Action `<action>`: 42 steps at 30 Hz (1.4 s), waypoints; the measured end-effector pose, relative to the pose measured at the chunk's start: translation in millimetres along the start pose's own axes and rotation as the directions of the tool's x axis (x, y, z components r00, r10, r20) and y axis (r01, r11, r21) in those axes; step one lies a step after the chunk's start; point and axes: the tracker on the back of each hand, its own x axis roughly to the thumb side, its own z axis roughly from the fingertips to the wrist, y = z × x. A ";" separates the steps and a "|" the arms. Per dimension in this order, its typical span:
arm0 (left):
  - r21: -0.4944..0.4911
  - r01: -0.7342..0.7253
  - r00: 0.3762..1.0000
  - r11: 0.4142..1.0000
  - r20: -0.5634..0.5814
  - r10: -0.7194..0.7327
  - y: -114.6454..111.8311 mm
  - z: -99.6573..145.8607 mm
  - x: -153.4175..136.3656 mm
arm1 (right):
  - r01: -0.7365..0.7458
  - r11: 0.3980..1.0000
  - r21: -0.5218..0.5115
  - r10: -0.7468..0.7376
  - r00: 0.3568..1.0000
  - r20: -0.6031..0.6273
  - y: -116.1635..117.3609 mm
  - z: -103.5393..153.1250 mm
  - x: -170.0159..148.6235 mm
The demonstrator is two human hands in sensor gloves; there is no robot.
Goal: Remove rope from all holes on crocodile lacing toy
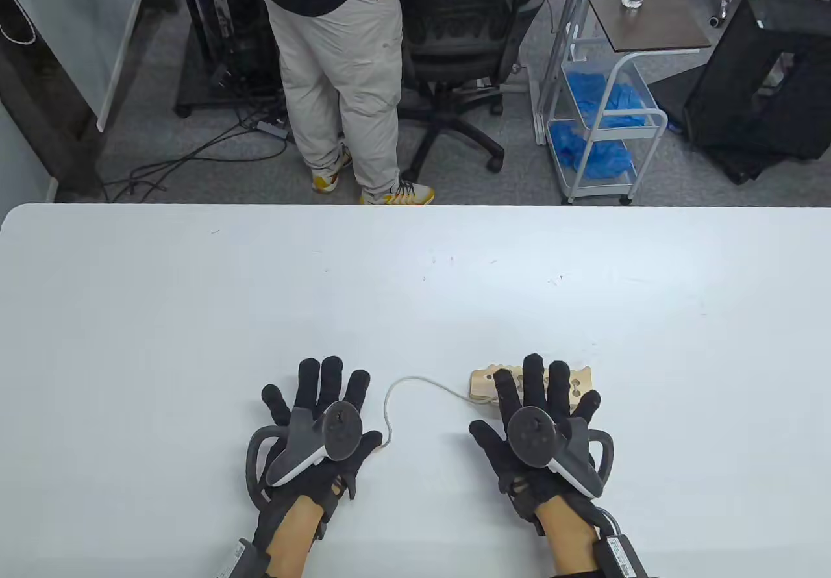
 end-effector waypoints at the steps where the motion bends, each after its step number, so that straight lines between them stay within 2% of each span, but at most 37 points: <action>1: -0.001 0.000 1.000 1.000 0.000 0.000 0.4 0.5 0.8 | -0.004 1.000 0.001 0.004 1.000 0.000 0.1 0.0 0.2; 9: -0.010 -0.010 1.000 1.000 0.005 0.010 -2.3 -2.1 -0.3 | 0.006 0.999 -0.047 -0.007 1.000 -0.024 -5.9 -0.7 -2.8; 14: -0.012 -0.023 1.000 1.000 0.020 0.023 -0.2 0.0 2.5 | 0.083 0.989 -0.124 -0.095 0.991 -0.093 -20.4 -5.5 -17.6; 16: -0.017 -0.030 0.999 0.999 0.029 0.031 0.5 0.7 4.0 | 0.037 0.985 -0.168 -0.060 0.990 -0.130 -29.9 -12.4 -26.7; 19: -0.019 -0.029 0.999 0.999 0.040 0.030 1.0 0.3 6.1 | -0.051 0.991 -0.126 0.023 0.977 -0.213 -40.7 -28.9 -41.4; 21: -0.020 -0.028 0.998 0.999 0.047 0.029 2.5 1.5 8.4 | -0.070 0.994 -0.089 0.039 0.949 -0.312 -44.1 -42.3 -56.7; 24: -0.020 -0.041 0.997 0.999 0.062 0.043 4.1 2.0 10.2 | 0.032 0.997 -0.065 -0.059 0.880 -0.471 -35.4 -53.1 -77.7; 26: -0.021 -0.048 0.996 0.999 0.073 0.049 4.0 1.0 10.8 | 0.127 0.992 -0.010 -0.106 0.780 -0.617 -23.2 -55.6 -92.8; 28: -0.026 -0.054 0.995 0.998 0.083 0.056 3.7 -0.2 12.1 | 0.224 0.975 -0.002 -0.166 0.717 -0.677 -12.4 -56.6 -100.3; 30: -0.033 -0.055 0.994 0.998 0.094 0.058 3.9 -0.4 15.0 | 0.247 0.969 0.028 -0.157 0.697 -0.700 -4.8 -58.3 -104.4; 31: -0.036 -0.054 0.993 0.998 0.099 0.058 4.2 0.0 16.8 | 0.217 0.976 0.006 -0.148 0.687 -0.711 -3.3 -59.2 -105.0; 34: -0.042 -0.056 0.992 0.998 0.107 0.061 3.6 0.4 18.7 | 0.149 0.989 0.028 -0.085 0.696 -0.713 -0.9 -63.1 -108.9; 38: -0.039 -0.094 0.988 0.995 0.118 0.098 7.4 2.8 17.0 | 0.393 0.912 -0.113 -0.350 0.608 -0.712 -1.6 -55.2 -122.3; 40: -0.032 -0.114 0.986 0.993 0.120 0.117 8.9 3.8 14.6 | 0.426 0.898 -0.111 -0.377 0.616 -0.691 -6.7 -50.7 -129.0; 42: -0.029 -0.135 0.983 0.990 0.118 0.138 9.9 4.5 11.9 | 0.468 0.865 -0.183 -0.462 0.598 -0.655 -12.5 -42.1 -132.5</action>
